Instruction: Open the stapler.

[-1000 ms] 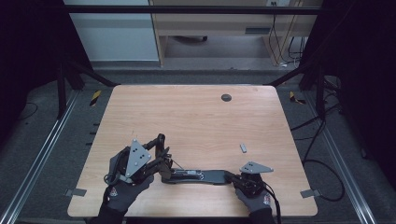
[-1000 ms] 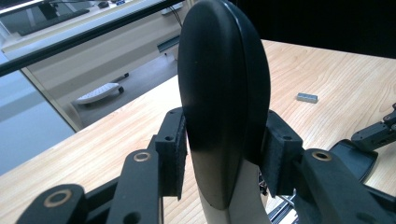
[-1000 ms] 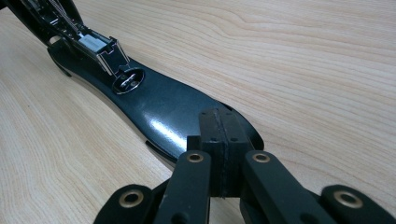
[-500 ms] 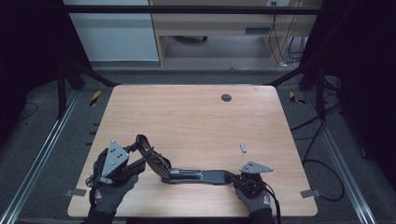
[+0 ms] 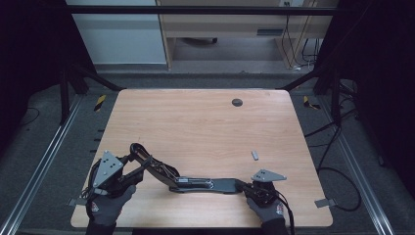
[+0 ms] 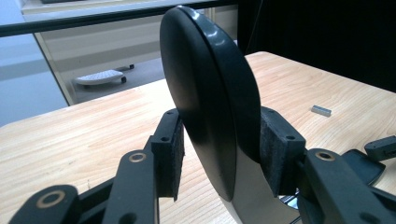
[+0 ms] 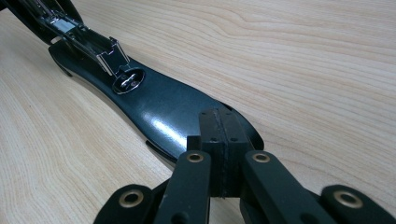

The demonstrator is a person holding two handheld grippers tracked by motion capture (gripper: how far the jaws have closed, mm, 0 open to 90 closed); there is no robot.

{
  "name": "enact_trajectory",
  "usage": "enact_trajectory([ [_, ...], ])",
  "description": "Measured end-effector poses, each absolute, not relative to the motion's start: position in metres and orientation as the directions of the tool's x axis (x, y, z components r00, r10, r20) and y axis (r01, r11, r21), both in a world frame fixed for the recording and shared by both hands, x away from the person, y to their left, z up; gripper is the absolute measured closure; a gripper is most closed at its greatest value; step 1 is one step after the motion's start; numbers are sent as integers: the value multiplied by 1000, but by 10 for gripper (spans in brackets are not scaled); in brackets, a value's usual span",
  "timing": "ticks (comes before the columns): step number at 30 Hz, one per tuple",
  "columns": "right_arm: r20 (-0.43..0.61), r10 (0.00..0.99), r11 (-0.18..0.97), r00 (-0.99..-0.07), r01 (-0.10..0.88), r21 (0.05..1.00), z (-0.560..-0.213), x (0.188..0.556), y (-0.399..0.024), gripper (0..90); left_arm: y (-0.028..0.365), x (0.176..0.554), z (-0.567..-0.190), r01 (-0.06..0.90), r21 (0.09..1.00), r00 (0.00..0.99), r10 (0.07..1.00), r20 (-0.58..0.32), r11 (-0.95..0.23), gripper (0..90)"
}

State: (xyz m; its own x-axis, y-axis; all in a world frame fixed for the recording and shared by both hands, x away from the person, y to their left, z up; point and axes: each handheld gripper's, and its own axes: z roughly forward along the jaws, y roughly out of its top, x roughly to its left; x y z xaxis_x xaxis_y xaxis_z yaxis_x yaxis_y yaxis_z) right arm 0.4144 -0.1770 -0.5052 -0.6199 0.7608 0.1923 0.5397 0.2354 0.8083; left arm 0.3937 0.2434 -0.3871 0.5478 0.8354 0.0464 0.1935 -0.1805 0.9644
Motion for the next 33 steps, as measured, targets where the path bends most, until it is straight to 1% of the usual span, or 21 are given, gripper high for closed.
enact_trajectory([
  [6, 193, 761, 234, -619, 540, 808, -505, 415, -177, 900, 256, 394, -394, 218, 966, 531, 847, 4, -141, 533],
  [14, 194, 762, 232, -618, 541, 808, -505, 415, -177, 900, 261, 393, -399, 216, 967, 517, 856, 2, -132, 523],
  [18, 201, 763, 227, -615, 545, 807, -505, 415, -178, 900, 265, 393, -403, 226, 968, 506, 862, -22, -108, 517],
  [30, 193, 768, 230, -610, 545, 806, -505, 416, -178, 900, 265, 392, -403, 205, 967, 502, 864, 27, -150, 495],
  [33, 189, 771, 231, -608, 544, 806, -505, 416, -178, 900, 265, 392, -402, 202, 967, 496, 867, 39, -159, 467],
])
